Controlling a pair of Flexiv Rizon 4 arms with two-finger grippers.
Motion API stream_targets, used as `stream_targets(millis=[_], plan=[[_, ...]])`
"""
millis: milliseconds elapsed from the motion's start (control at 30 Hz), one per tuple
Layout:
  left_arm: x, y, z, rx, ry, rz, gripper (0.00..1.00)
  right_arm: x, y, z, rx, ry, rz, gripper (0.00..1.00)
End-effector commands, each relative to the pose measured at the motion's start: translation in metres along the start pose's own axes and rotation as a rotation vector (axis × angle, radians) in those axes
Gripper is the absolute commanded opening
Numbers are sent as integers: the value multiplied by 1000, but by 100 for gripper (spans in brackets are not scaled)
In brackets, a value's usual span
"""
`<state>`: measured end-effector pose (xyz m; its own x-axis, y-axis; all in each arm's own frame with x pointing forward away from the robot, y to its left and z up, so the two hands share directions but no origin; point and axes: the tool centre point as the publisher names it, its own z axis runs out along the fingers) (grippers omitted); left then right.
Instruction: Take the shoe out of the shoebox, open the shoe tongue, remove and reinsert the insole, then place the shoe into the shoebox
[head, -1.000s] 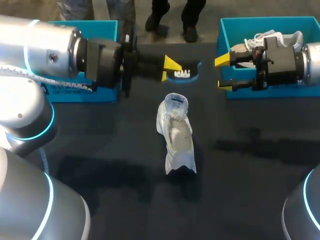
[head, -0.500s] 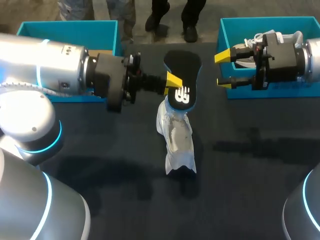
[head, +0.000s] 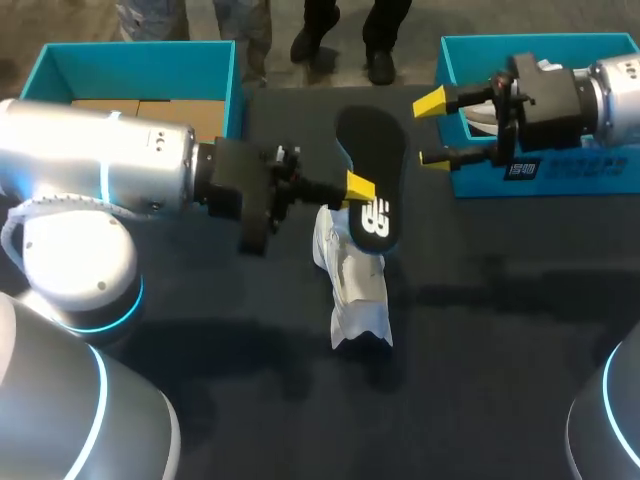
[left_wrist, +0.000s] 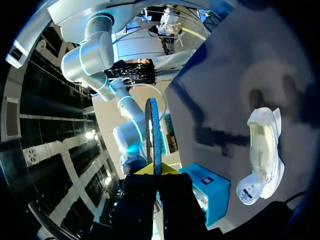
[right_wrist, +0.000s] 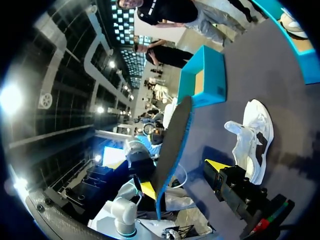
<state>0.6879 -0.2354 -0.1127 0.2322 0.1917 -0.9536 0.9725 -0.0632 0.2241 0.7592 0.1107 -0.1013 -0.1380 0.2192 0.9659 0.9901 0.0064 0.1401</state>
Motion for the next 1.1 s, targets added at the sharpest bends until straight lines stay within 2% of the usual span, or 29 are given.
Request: stream_targets(millis=[33,167,233,367,433,500,667,767,800,833,1033,1067,1100], plan=[[0,6,16,-6,-14,4,0,-1,5,7,27,-4,10,100],[-2,10,24,-24,-25,4,0,-1,3,14,48,4,20,100],[-4,12,27,-32,-34,8,0,-1,3,16,50,9,23,86],[-6,15,28,-48,-45,18,0,-3,2,18,56,17,33,87],[-7,18,27,-65,-50,23,0,-4,1,19,56,18,37,75],[-7,20,27,-76,-54,28,0,-5,0,19,48,20,42,47],[-7,22,27,-79,-53,27,0,-6,0,20,46,30,40,35],[-7,22,28,-75,-53,25,0,-7,0,21,43,34,41,20],[-7,22,28,-76,-54,23,0,-8,0,21,42,34,41,5],[-7,22,28,-78,-55,17,0,-8,0,21,41,36,41,0],[-5,21,29,-79,-47,-11,0,-9,0,21,39,42,40,0],[-5,21,29,-80,-45,-20,7,-9,0,21,39,42,40,0],[-5,21,29,-85,-44,-23,59,-10,0,21,38,44,39,0]])
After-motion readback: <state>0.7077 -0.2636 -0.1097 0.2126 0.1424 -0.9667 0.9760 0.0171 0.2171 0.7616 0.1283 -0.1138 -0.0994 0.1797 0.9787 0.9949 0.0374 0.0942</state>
